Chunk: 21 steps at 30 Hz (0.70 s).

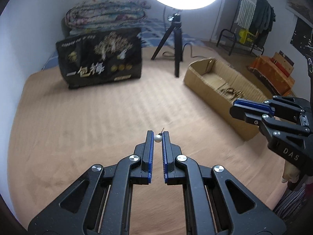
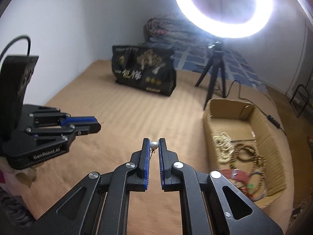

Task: Organize jewelry
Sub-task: 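Carry the earring with the left tool over the box while the right tool carries its earring there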

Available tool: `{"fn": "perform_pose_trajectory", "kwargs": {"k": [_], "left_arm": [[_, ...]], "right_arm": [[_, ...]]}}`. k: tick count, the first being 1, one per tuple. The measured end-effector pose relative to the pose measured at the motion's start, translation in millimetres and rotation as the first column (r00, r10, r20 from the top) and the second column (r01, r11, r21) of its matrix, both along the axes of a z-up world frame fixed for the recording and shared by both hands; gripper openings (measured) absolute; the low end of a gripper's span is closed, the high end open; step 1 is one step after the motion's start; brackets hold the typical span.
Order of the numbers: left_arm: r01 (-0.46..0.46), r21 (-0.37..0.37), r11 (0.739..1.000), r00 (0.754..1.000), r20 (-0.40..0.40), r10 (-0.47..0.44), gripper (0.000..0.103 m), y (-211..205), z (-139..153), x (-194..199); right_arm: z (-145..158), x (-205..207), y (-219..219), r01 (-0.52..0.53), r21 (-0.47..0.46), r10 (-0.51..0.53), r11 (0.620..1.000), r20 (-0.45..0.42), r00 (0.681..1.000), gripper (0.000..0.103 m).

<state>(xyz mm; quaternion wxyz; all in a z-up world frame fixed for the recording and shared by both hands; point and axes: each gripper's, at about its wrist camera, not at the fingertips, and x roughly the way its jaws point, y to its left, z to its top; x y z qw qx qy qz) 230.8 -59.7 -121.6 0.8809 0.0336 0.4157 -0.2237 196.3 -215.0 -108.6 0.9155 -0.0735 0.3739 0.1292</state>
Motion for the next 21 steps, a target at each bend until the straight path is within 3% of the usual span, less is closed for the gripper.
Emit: {"fn": "perform_pose_trajectory", "kwargs": {"k": [10, 21], "left_arm": [[0.042, -0.045, 0.998, 0.998, 0.048, -0.040, 0.006, -58, 29, 18], [0.054, -0.106, 0.993, 0.997, 0.061, -0.048, 0.006, -126, 39, 61]], "right_arm": [[32, 16, -68, 0.115, 0.023, -0.117, 0.993, 0.058, 0.991, 0.007], [28, 33, -137, 0.228, 0.060, -0.230, 0.972, 0.035, 0.973, 0.007]]}}
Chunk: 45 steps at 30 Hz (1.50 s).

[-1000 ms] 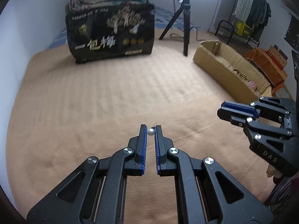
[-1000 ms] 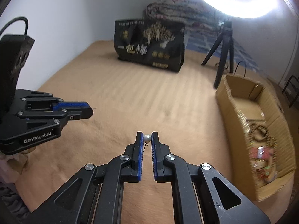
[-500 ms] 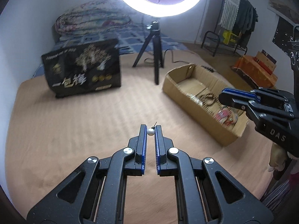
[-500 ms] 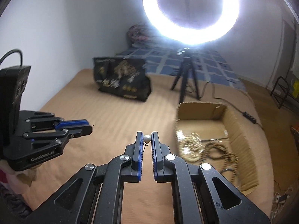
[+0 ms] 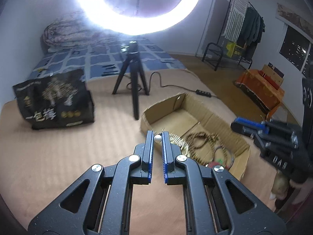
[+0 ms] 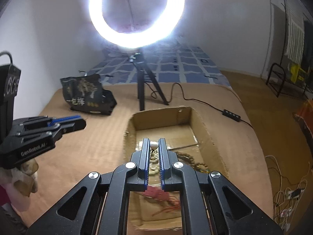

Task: Organize jewelry
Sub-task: 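Carry the earring with the left tool over the box while the right tool carries its earring there, then open the left tool to drop its earring while the right tool releases its earring into the box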

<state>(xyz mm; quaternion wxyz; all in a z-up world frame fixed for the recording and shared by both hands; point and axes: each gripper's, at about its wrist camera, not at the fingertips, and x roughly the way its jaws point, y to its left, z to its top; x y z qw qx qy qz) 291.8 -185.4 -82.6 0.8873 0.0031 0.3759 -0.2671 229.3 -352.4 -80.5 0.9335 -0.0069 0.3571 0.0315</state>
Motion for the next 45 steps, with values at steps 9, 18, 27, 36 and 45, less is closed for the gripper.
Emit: {"fn": "perform_pose_trajectory", "kwargs": {"k": [9, 18, 27, 36, 45], "left_arm": [[0.026, 0.000, 1.000, 1.000, -0.001, -0.026, 0.006, -54, -8, 27], [0.029, 0.017, 0.999, 1.000, -0.013, -0.028, 0.006, -82, -20, 45], [0.037, 0.042, 0.998, 0.999, -0.007, -0.036, 0.006, -93, -20, 47], [0.012, 0.064, 0.998, 1.000, 0.008, -0.013, 0.022, -92, -16, 46], [-0.003, 0.060, 0.998, 0.999, 0.035, 0.001, 0.050, -87, -10, 45]], "right_arm": [[-12, 13, -22, 0.026, 0.000, -0.026, 1.000, -0.023, 0.999, 0.007], [-23, 19, -42, 0.056, 0.012, -0.056, 0.998, -0.045, 0.997, 0.007], [-24, 20, -50, 0.068, 0.028, -0.067, 0.997, -0.049, 0.997, 0.007], [-25, 18, -45, 0.066, 0.006, -0.065, 0.998, -0.056, 0.996, 0.035], [-23, 16, -45, 0.101, -0.005, -0.101, 0.995, -0.040, 0.994, 0.066]]}}
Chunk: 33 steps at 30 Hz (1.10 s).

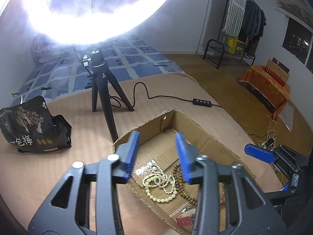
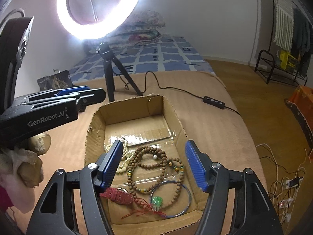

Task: Organize jewelry

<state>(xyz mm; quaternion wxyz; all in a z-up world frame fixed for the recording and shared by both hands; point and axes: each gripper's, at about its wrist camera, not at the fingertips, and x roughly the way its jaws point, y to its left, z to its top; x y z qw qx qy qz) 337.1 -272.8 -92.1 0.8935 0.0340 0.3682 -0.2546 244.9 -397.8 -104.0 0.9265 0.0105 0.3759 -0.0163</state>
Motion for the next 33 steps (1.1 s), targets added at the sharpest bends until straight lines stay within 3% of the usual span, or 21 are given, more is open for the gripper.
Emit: {"fn": "perform_pose_trajectory", "kwargs": {"k": [13, 33], "left_arm": [[-0.016, -0.001, 1.000, 1.000, 0.025, 0.016, 0.053, 9, 16, -17], [-0.028, -0.022, 0.999, 0.991, 0.130, 0.031, 0.053, 49, 88, -97]], "right_arm": [[13, -10, 2, 0.008, -0.013, -0.008, 1.000, 0.016, 1.000, 0.067], [72, -69, 17, 0.028, -0.079, -0.018, 0.996, 0.128, 0.992, 0.067]]}}
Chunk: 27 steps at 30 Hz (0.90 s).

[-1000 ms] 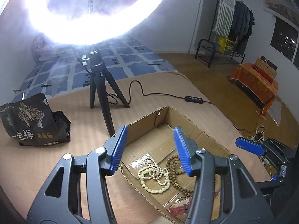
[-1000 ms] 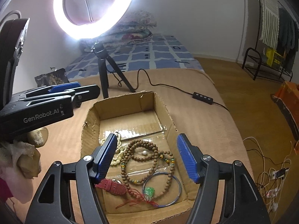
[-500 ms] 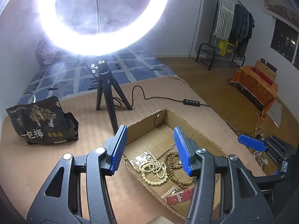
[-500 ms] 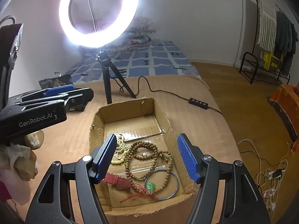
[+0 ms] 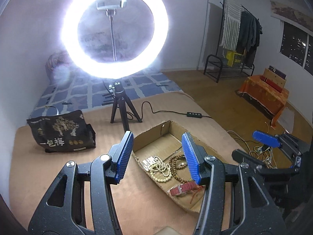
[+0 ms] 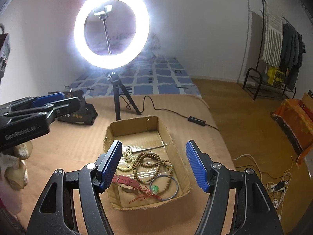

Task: Organize jewelry

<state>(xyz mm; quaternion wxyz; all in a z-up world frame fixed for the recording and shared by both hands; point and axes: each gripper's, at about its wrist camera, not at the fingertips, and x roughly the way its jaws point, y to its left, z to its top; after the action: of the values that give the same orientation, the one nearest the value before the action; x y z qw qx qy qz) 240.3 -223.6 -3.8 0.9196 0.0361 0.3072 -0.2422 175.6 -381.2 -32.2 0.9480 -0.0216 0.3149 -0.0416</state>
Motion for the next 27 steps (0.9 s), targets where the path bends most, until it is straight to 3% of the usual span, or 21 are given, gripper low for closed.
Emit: {"fn": "perform_pose_trajectory", "kwargs": {"k": [8, 15, 27], "left_arm": [[-0.001, -0.020, 1.000, 1.000, 0.024, 0.001, 0.053, 28, 23, -44], [-0.014, -0.019, 1.000, 0.999, 0.040, 0.014, 0.053, 51, 35, -86], [-0.065, -0.037, 0.997, 0.994, 0.081, 0.068, 0.056, 79, 26, -132]], "right_arm": [[19, -33, 10, 0.009, -0.035, -0.007, 0.999, 0.057, 0.998, 0.067], [30, -56, 20, 0.014, -0.028, -0.011, 1.000, 0.115, 0.993, 0.075], [29, -80, 25, 0.012, -0.025, -0.008, 1.000, 0.162, 0.987, 0.079]]}}
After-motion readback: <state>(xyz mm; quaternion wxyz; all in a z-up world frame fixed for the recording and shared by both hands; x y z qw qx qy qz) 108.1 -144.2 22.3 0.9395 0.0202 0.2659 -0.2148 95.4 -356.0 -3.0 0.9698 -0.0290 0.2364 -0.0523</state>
